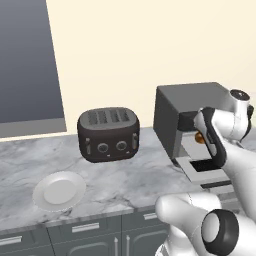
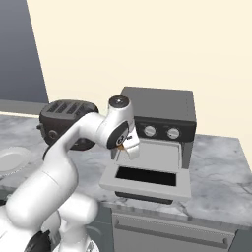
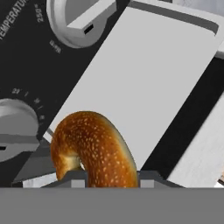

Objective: Pick up the bagel from the plate, place it on the toaster oven rack, close the door, and set the timer.

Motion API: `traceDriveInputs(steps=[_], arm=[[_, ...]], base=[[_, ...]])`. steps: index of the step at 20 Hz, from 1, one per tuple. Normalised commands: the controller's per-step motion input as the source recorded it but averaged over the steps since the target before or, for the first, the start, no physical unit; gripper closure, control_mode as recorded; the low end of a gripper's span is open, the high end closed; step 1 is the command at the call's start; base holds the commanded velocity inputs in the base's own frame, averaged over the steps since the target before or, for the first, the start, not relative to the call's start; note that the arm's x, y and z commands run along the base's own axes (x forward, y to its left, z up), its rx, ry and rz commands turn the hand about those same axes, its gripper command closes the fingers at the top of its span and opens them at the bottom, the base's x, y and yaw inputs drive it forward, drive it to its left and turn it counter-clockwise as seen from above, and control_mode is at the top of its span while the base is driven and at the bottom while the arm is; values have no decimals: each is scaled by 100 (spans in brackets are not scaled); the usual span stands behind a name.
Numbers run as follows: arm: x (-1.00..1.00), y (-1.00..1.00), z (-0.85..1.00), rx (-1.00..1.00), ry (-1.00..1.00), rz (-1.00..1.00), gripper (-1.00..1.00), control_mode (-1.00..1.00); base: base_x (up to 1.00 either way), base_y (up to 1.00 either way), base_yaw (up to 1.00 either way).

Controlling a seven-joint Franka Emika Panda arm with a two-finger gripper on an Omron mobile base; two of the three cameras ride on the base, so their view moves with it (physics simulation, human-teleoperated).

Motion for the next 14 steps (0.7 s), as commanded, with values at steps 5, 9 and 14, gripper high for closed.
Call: traceDriveInputs(steps=[5,9,14], arm=[[31,-27,-52,-1,0,0,100,-100],[15,-26,-38,0,0,0,100,-100],[4,-25,-33,0,0,0,100,-100]], base=[[0,0,0],[0,0,0],[0,0,0]])
